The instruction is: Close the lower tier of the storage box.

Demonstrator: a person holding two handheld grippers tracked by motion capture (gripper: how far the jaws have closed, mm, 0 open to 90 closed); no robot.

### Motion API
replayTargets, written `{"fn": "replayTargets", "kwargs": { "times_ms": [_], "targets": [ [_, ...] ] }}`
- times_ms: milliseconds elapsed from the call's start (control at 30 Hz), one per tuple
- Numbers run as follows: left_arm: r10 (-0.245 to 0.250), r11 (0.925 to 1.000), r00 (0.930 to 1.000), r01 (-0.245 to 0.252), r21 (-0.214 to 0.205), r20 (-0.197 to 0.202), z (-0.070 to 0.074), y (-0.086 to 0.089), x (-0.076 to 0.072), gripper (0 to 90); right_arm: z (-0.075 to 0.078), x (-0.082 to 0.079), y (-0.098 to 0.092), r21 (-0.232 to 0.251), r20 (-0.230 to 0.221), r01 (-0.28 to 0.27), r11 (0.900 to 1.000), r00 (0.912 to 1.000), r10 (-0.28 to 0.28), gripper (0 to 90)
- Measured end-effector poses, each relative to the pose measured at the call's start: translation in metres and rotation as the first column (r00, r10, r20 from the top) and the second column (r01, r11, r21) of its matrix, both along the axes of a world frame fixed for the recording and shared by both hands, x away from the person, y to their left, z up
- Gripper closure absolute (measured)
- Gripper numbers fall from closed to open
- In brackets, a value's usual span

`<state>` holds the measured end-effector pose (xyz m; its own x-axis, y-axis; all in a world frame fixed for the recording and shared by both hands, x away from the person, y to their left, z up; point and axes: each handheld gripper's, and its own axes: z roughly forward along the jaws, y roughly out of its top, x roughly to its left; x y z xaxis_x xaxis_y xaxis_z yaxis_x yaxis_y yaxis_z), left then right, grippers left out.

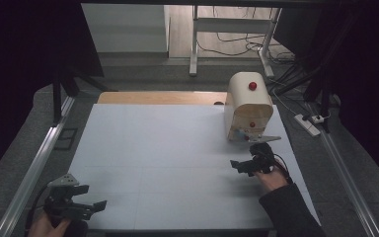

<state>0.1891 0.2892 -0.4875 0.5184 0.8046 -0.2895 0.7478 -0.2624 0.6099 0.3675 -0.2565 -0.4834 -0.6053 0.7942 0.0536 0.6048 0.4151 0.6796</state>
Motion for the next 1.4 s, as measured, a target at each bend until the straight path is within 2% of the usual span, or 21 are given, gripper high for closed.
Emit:
{"fn": "replayTargets", "kwargs": {
  "times_ms": [767, 933, 1400],
  "targets": [
    [-0.002, 1.0, 1.0, 0.002, 0.004, 0.003, 0.0, 0.0, 0.0, 4.2, -0.002, -0.023, 0.002, 0.012, -0.014, -0.022, 0.9997, 0.9996, 0.023, 0.0],
    [-0.003, 1.0, 1.0, 0.003, 0.004, 0.002, 0.0, 0.0, 0.0, 4.2, -0.002, -0.03, 0.001, 0.024, -0.028, -0.026, 0.9994, 0.9993, 0.027, 0.0],
    [-0.002, 1.0, 1.0, 0.002, 0.003, 0.001, 0.0, 0.0, 0.0, 4.2, 0.003, -0.042, 0.0, 0.047, -0.024, -0.044, 0.9979, 0.9987, 0.045, 0.0]
  ]
}}
